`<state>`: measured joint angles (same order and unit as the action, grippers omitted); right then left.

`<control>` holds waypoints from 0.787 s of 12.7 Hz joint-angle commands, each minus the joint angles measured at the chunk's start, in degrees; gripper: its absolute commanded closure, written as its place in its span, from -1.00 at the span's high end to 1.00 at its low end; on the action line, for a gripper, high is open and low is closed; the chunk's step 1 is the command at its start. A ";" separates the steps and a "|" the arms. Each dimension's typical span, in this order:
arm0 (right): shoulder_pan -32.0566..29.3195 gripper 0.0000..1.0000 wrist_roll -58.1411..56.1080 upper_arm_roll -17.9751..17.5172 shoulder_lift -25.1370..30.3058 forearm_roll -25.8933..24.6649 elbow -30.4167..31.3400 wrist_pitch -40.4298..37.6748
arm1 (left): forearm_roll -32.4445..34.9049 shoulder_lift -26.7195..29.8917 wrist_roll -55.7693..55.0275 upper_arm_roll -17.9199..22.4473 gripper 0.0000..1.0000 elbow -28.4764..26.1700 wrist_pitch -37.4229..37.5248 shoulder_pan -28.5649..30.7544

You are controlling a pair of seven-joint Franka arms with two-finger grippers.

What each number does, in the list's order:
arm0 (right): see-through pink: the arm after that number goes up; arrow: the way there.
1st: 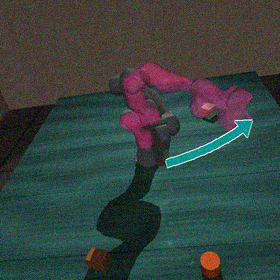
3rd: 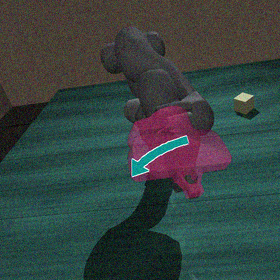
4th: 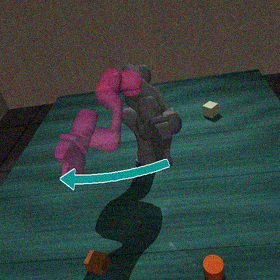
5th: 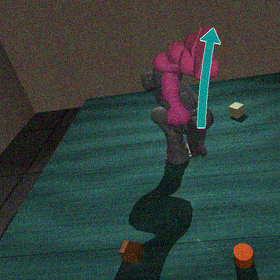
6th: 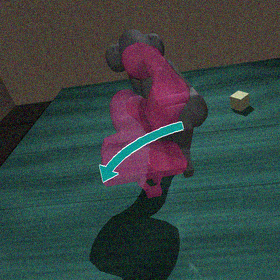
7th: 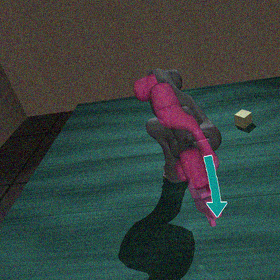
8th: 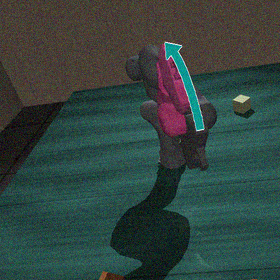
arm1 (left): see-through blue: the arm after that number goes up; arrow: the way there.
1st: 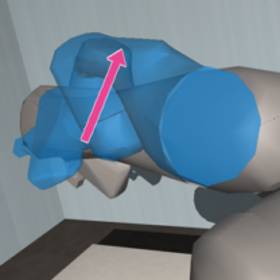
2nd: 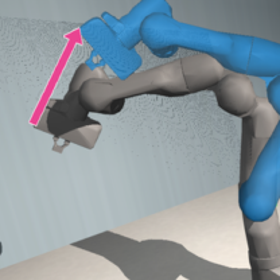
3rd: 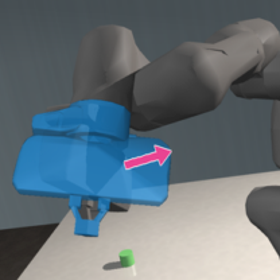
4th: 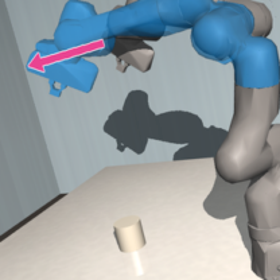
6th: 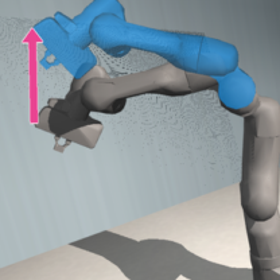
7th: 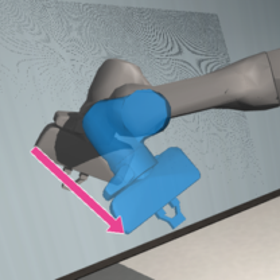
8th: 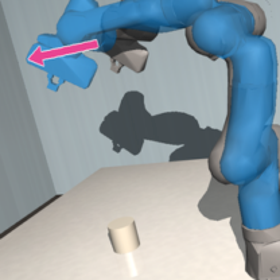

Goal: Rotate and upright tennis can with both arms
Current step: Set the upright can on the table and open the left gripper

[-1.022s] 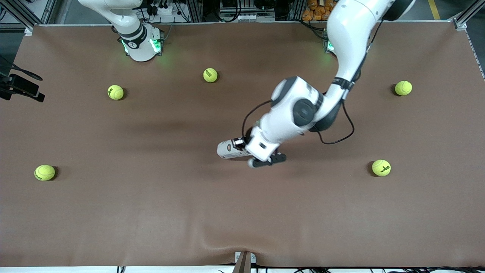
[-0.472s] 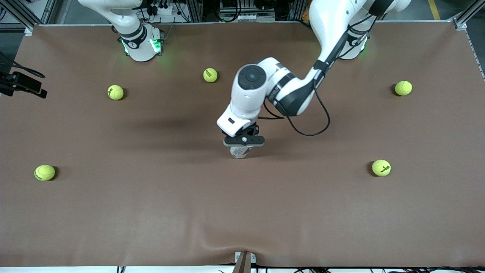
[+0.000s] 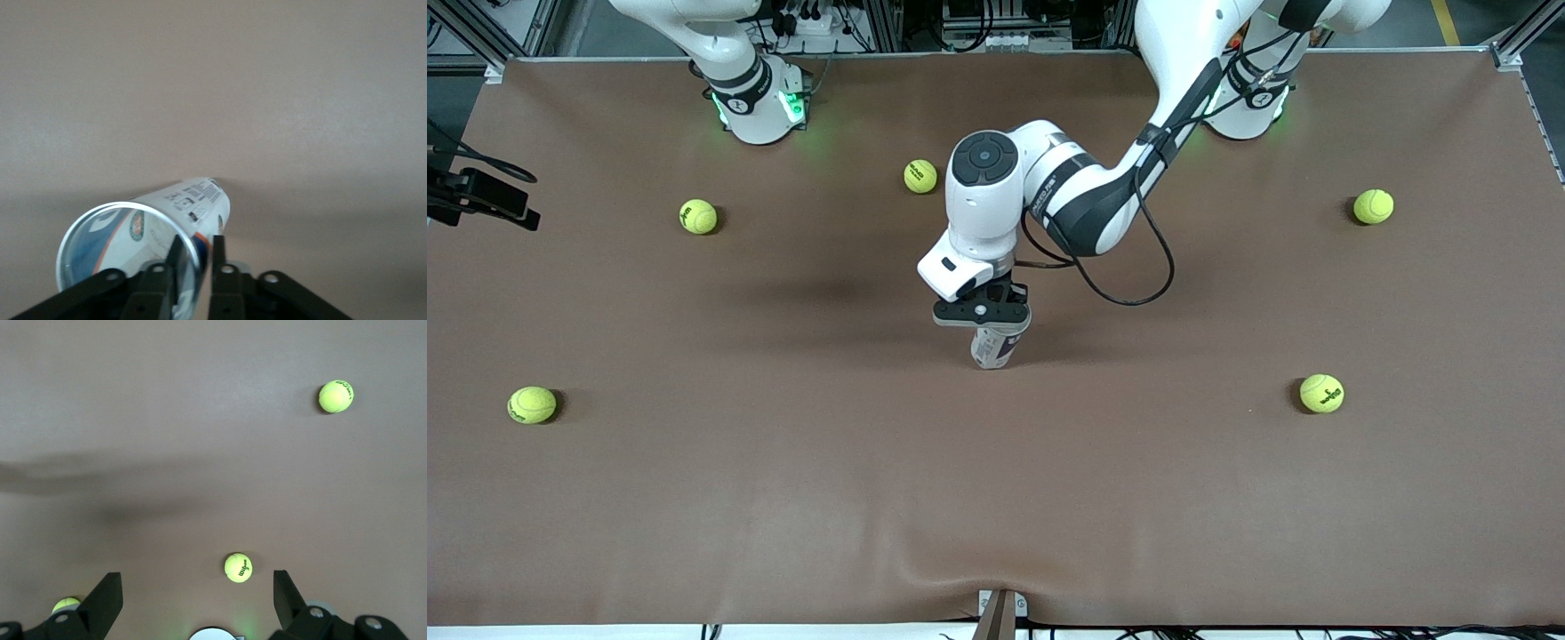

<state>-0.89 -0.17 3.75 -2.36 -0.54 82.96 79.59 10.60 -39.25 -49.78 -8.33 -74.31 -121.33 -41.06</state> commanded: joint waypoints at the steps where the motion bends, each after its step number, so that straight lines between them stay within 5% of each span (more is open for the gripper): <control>1: 0.28 1.00 0.43 0.30 0.43 -1.22 -1.39 -0.48 | 1.53 0.31 -0.93 0.50 1.00 3.10 0.92 -0.51; 6: 0.45 1.00 0.52 0.30 0.34 -1.13 -1.58 -0.40 | 1.61 3.55 -0.76 0.50 1.00 4.53 2.40 0.10; 10: 0.45 1.00 1.14 0.30 0.25 -0.86 -1.58 -0.40 | 1.26 12.68 0.91 2.88 1.00 3.13 7.41 3.51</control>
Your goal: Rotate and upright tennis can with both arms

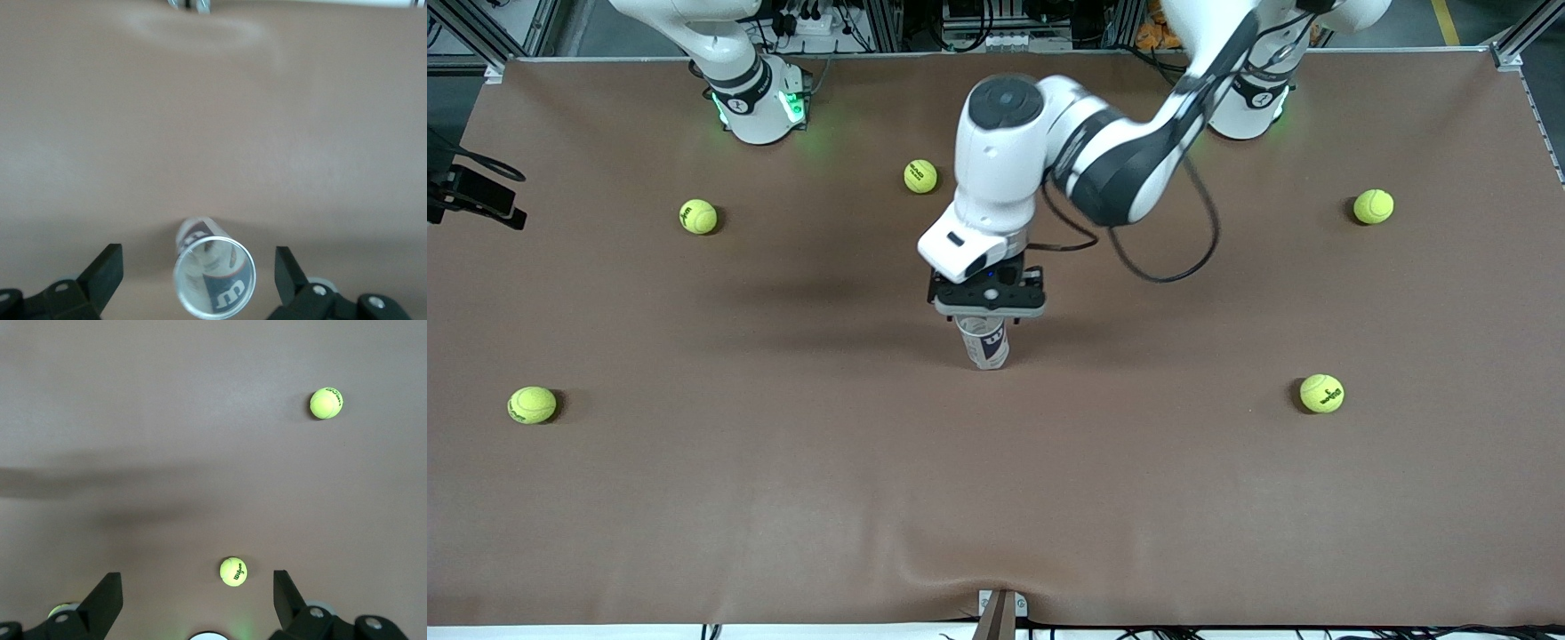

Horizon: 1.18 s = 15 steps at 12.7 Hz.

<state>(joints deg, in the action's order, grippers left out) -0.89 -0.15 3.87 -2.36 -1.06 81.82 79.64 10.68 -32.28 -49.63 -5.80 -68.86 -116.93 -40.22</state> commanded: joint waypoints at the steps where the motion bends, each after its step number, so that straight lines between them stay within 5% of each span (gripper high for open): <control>1: 0.45 1.00 1.12 0.17 0.25 -0.43 -0.44 -0.36 | 1.10 7.92 0.85 0.26 1.00 -2.85 6.50 4.96; 5: 0.45 1.00 1.12 0.17 0.25 -0.43 -0.44 -0.36 | 1.10 15.04 2.85 0.26 1.00 -3.03 20.82 11.38; 8: 0.36 1.00 1.12 0.17 0.25 -0.61 -0.52 -0.27 | 0.83 19.70 18.99 0.09 1.00 -3.56 30.94 18.05; 15: 0.53 1.00 1.12 0.26 0.16 -0.25 -1.23 -0.36 | -7.43 32.18 32.75 0.00 1.00 -20.58 30.19 32.13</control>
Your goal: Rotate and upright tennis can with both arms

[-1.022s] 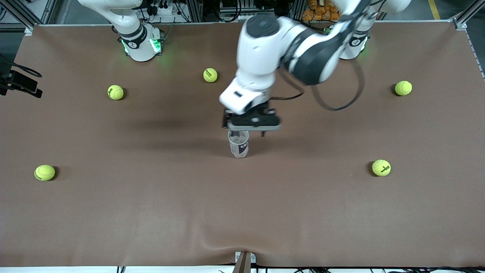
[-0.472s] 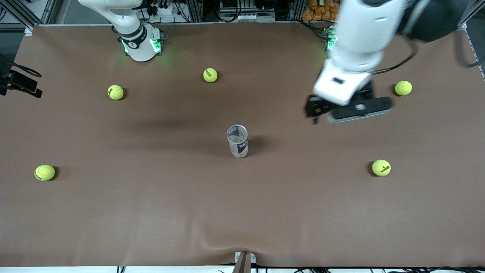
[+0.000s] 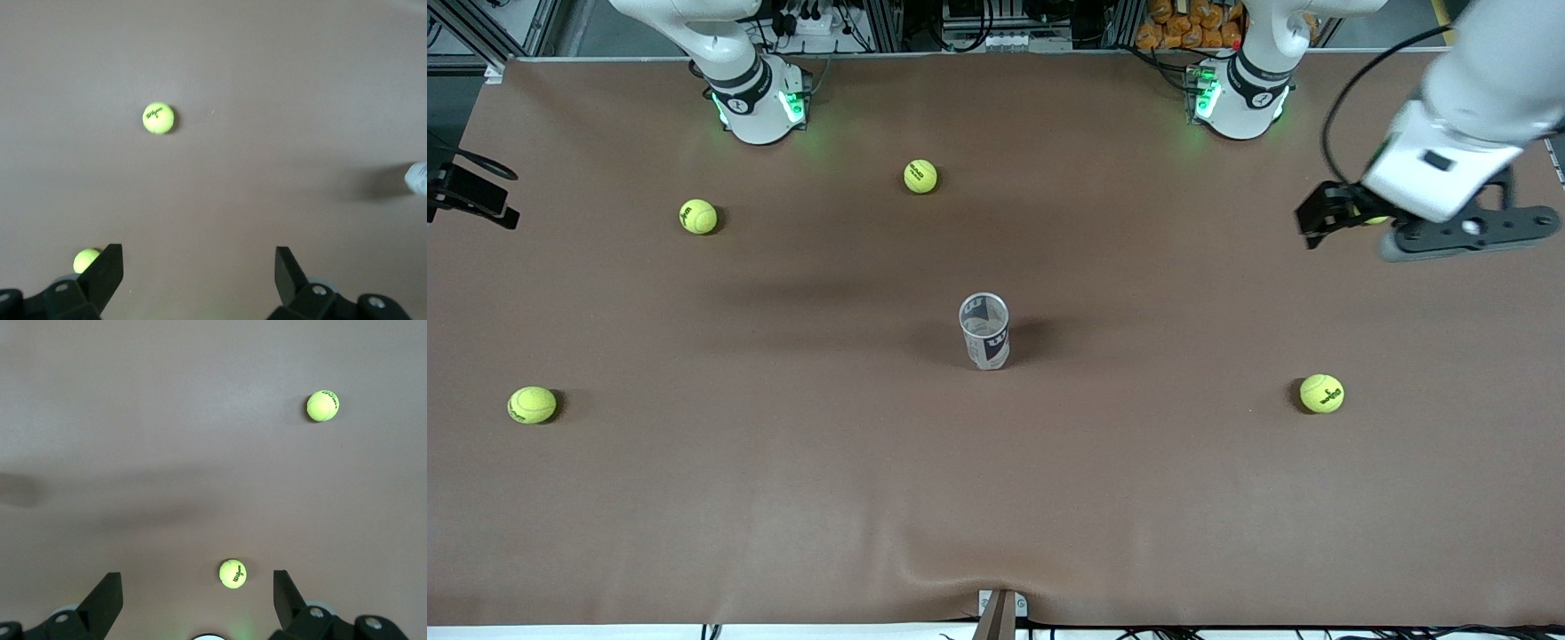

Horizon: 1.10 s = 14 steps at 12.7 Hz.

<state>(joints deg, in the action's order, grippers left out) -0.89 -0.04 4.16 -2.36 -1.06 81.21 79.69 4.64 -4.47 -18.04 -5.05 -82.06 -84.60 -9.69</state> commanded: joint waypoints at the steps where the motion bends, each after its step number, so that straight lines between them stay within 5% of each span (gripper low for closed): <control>1: 0.54 1.00 1.01 -0.03 0.16 -0.26 -0.62 -0.50 | -1.39 6.38 1.25 -0.49 1.00 -11.59 -3.71 1.77; 3: 0.54 1.00 1.01 -0.03 0.16 -0.26 -0.62 -0.50 | -1.48 9.82 3.69 -0.48 1.00 -18.37 -7.94 3.79; 7: 0.54 1.00 1.01 -0.11 0.16 -0.35 -0.62 -0.59 | -1.56 10.62 5.38 -0.48 1.00 -20.23 -7.86 5.46; 14: 0.62 1.00 1.01 -0.11 0.16 -0.52 -0.53 -0.68 | -1.83 7.90 8.37 -0.40 1.00 -12.16 -3.38 7.93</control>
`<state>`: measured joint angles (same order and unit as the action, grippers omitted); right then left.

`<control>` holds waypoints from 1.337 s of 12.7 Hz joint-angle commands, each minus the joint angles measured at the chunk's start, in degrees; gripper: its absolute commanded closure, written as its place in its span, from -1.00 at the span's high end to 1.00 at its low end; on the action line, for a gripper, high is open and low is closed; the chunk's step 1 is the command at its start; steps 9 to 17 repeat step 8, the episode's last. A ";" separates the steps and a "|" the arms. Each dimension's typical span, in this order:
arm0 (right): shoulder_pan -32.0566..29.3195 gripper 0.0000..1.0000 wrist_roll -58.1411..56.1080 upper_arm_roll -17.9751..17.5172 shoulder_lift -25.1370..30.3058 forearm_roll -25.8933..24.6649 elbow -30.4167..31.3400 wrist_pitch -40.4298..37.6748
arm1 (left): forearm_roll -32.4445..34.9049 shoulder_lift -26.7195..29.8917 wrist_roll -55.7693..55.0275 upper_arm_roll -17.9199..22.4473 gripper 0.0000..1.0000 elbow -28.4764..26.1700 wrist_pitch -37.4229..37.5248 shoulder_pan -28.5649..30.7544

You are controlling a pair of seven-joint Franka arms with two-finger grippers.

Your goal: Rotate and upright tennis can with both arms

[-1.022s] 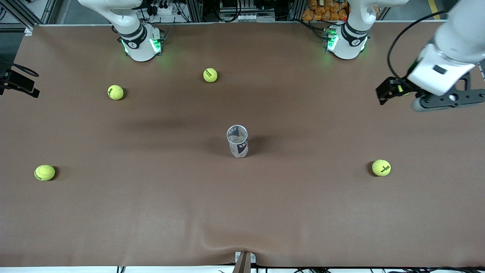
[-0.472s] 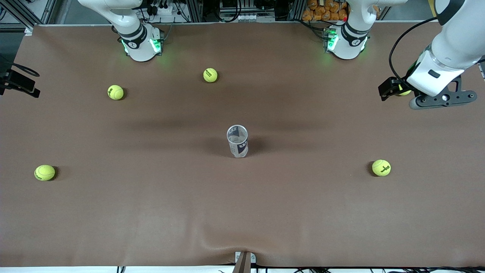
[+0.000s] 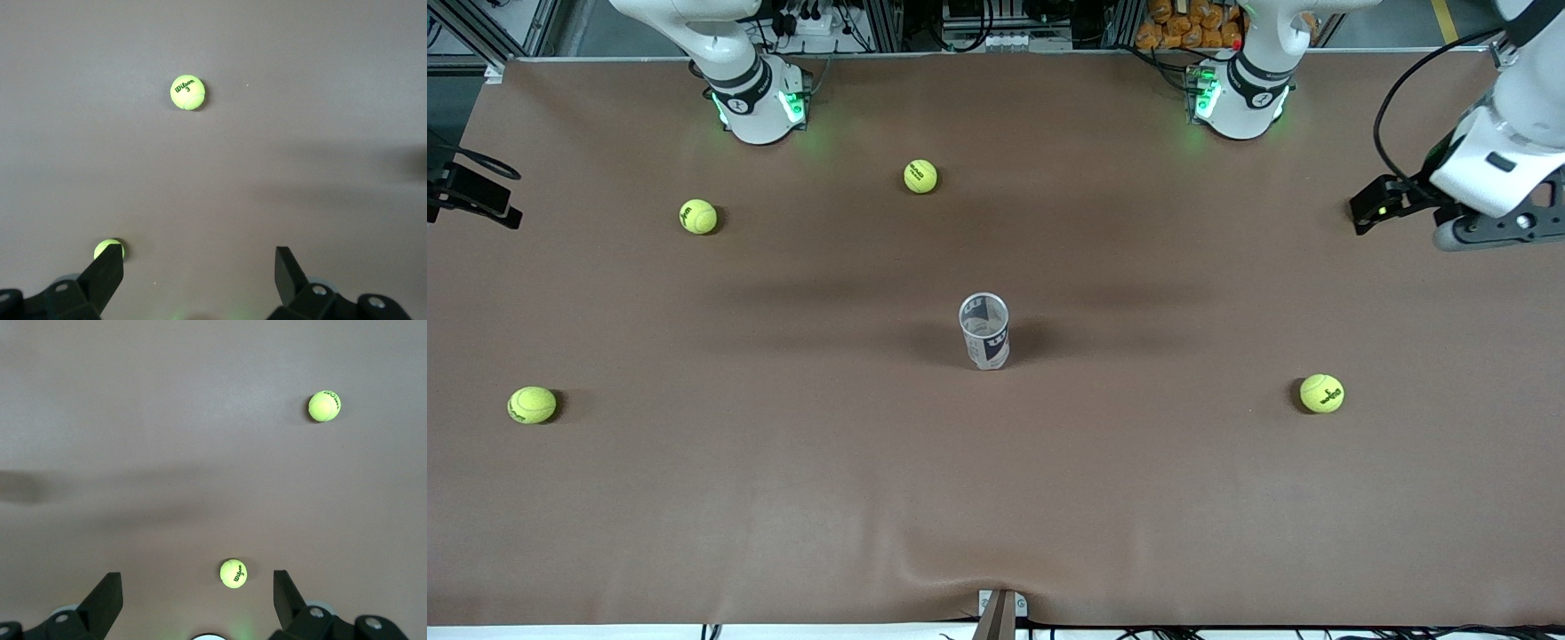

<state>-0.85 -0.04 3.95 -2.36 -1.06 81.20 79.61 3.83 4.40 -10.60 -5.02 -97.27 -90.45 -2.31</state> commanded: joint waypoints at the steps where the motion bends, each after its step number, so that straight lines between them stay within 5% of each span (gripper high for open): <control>1: 0.49 1.00 1.01 0.10 0.16 -0.53 -0.52 -0.51 | -1.01 -0.97 1.02 -0.43 1.00 3.58 2.99 0.56; 17: 0.58 1.00 1.01 0.10 0.16 -0.53 -0.52 -0.60 | -3.91 -0.27 3.56 -0.43 1.00 5.51 5.98 1.17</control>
